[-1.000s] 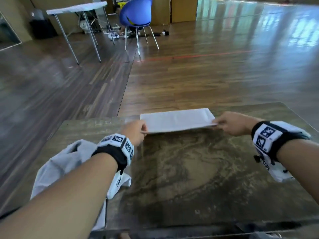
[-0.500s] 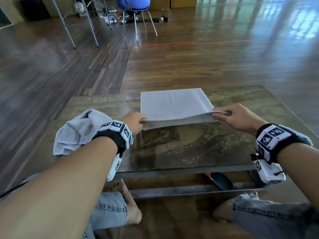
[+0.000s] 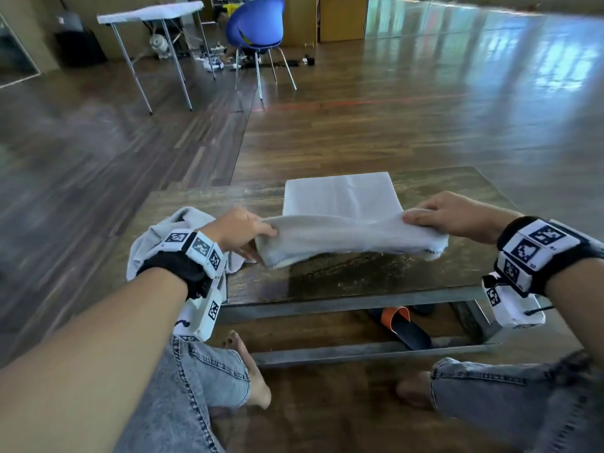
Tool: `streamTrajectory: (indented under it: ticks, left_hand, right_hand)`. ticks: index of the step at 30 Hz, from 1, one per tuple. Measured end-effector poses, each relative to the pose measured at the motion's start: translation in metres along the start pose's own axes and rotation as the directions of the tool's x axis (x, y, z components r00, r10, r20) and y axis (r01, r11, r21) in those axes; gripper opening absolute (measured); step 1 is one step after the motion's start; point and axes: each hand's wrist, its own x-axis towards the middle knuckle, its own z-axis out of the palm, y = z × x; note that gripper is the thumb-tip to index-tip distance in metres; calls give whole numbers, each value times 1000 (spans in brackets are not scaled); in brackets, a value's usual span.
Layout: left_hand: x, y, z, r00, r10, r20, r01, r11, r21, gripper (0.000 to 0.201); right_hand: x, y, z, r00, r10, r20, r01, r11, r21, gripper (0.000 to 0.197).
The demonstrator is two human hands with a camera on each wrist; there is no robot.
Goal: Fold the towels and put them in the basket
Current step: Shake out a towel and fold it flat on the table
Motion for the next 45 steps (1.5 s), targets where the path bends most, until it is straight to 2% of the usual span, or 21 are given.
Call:
streamTrajectory:
  ticks: [2,4,7,9,10,13,15,17,20,22,25,29,31,33,34,35,37,39,41,43,45]
  left_hand:
    - [-9,2,0,988,-105,115,106,994,2,23]
    - [-15,2,-1,950,-201,240,196,980,43,34]
    - [-20,2,-1,864,-283,416,273,958,85,40]
    - [-18,1,2,853,-277,443,274,959,71,36]
    - [-15,1,5,869,-263,419,264,963,56,33]
    - [1,-2,15,939,-194,284,195,980,26,22]
    - [17,-6,22,980,-117,162,120,993,-8,18]
    - [35,-9,26,999,-9,50,11,999,-39,18]
    - [66,-5,26,986,152,-68,-150,988,29,6]
    - [90,2,23,977,171,-123,-163,984,71,16]
    - [125,15,18,960,183,-212,-151,976,158,30]
    - [177,27,19,941,162,-298,-89,966,243,30]
    - [198,26,25,933,130,-337,-37,963,268,24]
    - [211,20,32,919,96,-383,18,959,282,19]
    - [214,17,36,912,91,-400,37,953,302,21]
    - [216,13,39,909,99,-404,43,944,328,23]
    - [217,9,47,914,139,-381,12,930,367,22]
    - [214,9,54,915,188,-356,-47,928,369,15]
    - [208,14,62,915,229,-332,-100,926,364,9]
    - [200,24,69,922,263,-285,-157,925,347,5]
    - [190,39,76,924,322,-205,-244,911,332,2]
  right_hand:
    - [-11,-5,-3,987,30,159,-27,999,-23,45]
    - [-19,-7,-5,954,92,284,-87,996,-32,44]
    - [-23,-4,-8,846,208,491,-246,969,13,46]
    - [-23,-1,-6,785,237,573,-320,946,47,43]
    - [-22,1,-5,787,243,568,-334,941,60,43]
    - [-11,11,0,878,247,411,-308,947,89,45]
    - [3,22,1,954,199,223,-219,973,72,46]
    - [21,31,2,992,122,34,-122,993,3,51]
    - [53,44,-5,972,52,-230,-59,998,-21,55]
    - [76,48,-15,946,17,-323,-59,991,-120,49]
    - [111,51,-28,927,19,-375,-115,965,-236,50]
    - [160,63,-31,889,61,-454,-183,956,-230,51]
    - [182,69,-26,901,87,-424,-229,927,-296,41]
    - [199,77,-15,945,148,-292,-251,900,-357,20]
    - [205,82,-8,959,191,-209,-260,887,-382,28]
    - [209,87,1,960,240,-143,-279,865,-418,46]
    - [213,95,14,945,294,-142,-326,850,-413,58]
    - [213,99,20,938,277,-206,-338,859,-384,52]
    - [209,94,19,946,232,-227,-306,873,-381,30]
    - [199,82,16,957,134,-257,-214,924,-316,9]
    - [184,70,15,946,16,-325,-91,972,-218,10]
